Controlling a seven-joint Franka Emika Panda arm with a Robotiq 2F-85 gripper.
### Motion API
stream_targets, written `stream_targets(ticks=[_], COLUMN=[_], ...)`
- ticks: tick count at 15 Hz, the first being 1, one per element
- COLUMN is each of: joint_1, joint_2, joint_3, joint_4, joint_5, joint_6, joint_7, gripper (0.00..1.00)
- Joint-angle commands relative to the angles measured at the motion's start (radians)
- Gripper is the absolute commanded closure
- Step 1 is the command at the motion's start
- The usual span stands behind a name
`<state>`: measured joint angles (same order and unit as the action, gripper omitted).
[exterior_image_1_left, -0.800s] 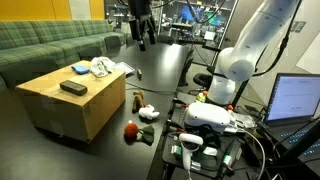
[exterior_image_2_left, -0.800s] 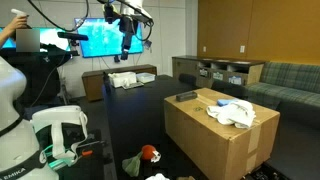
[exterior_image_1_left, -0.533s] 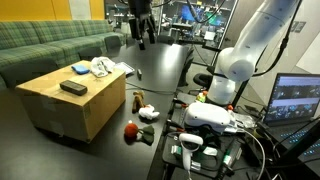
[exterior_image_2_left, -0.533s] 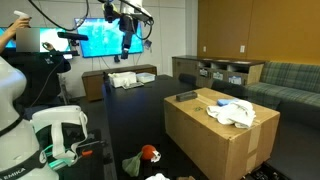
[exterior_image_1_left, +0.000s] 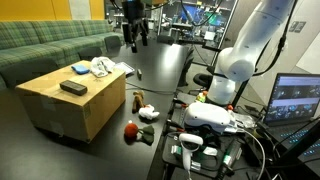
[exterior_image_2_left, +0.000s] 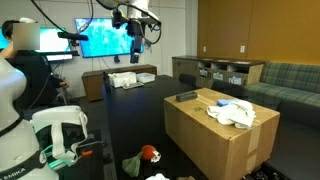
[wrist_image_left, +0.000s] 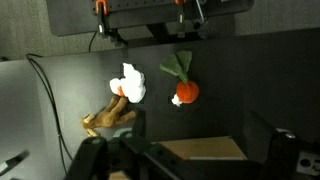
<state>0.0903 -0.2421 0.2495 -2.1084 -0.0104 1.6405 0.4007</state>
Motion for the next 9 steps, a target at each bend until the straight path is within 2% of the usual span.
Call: stream_targets(ticks=[1,6,9], joint_1=[-0.004,-0.011,-0.018], joint_2=[0.064,0.197,0.273], joint_3=[-0.025,-0.062,-0.107], joint_4=[-0.003,-0.052,-0.064], joint_5=[-0.082,-0.23,-0.296], joint_6=[0.167,0.494,0.656], joint_7=[0.002,0.038,0.06], gripper=[0.0,0.0,0.0])
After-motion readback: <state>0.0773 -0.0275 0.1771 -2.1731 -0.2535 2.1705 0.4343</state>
